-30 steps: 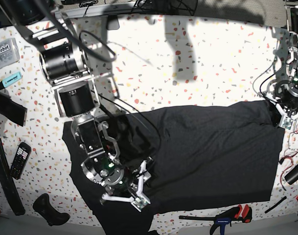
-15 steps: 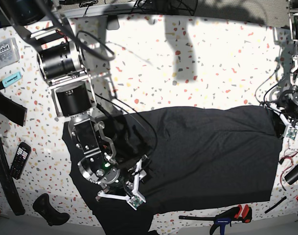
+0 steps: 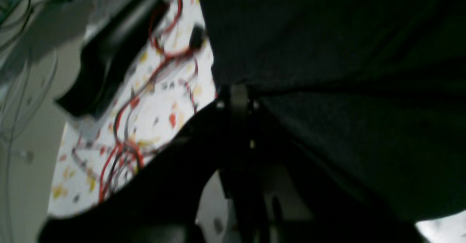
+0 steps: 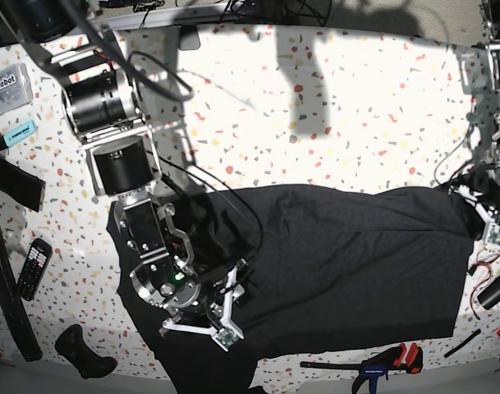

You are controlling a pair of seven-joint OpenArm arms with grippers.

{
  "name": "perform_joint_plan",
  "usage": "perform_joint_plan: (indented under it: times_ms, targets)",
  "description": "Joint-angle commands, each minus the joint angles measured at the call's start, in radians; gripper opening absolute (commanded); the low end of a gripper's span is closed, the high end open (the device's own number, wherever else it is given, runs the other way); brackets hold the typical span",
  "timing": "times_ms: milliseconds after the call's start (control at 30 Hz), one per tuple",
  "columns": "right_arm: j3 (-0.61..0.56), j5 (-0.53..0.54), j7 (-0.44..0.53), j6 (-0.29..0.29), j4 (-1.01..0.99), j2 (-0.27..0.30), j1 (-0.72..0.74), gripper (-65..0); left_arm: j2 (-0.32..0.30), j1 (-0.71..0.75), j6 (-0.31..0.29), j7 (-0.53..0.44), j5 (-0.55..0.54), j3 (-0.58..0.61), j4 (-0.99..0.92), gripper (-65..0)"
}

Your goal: Fold the T-shirt properly

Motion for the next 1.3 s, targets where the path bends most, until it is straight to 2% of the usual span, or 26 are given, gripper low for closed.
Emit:
perform_joint_plan:
  times_ms: [0,67,433,633,867,900,1000,1033,1267]
  targets:
    - [0.005,0.036,-0.015,-0.008,0.016,0.000,0.029,-32.3,-0.022,-0.031,-0.003,-0.027,-0.008,-0.007,0.014,-65.0]
    - [0.005,0.079,-0.055,-0.008,0.016,0.007,0.006,-32.3,-0.022,-0.032,-0.010,-0.029,-0.008,-0.007,0.014,-65.0]
    - [0.005,0.083,0.053,-0.010,0.016,0.122,-0.207,-32.4,-0.023,-0.029,-0.010,-0.027,-0.008,-0.007,0.014,-65.0]
    - [0.005,0.083,0.049,-0.012,0.016,0.142,-0.231,-32.4,-0.026,-0.032,-0.010,-0.029,-0.008,-0.004,0.014,-65.0]
    - [0.005,0.080,-0.001,-0.016,0.016,0.166,-0.231,-32.4,-0.090,-0.032,-0.009,-0.057,-0.006,0.149,0.014,-65.0]
    - [0.005,0.079,-0.001,-0.016,0.016,0.169,-0.231,-32.4,-0.092,-0.032,-0.002,-0.075,-0.002,0.165,0.014,-65.0]
    - [0.005,0.079,-0.002,-0.019,0.016,0.175,-0.232,-32.4,-0.089,-0.037,0.081,-0.111,0.078,0.196,0.014,-65.0]
    - [0.005,0.079,-0.003,-0.019,0.016,0.175,-0.232,-32.4,-0.090,-0.045,0.092,-0.109,0.096,0.206,0.013,-65.0]
    - [0.005,0.079,-0.052,-0.019,0.016,0.178,-0.237,-32.4,-0.089,-0.142,0.096,-0.109,0.108,0.224,-0.053,-65.0]
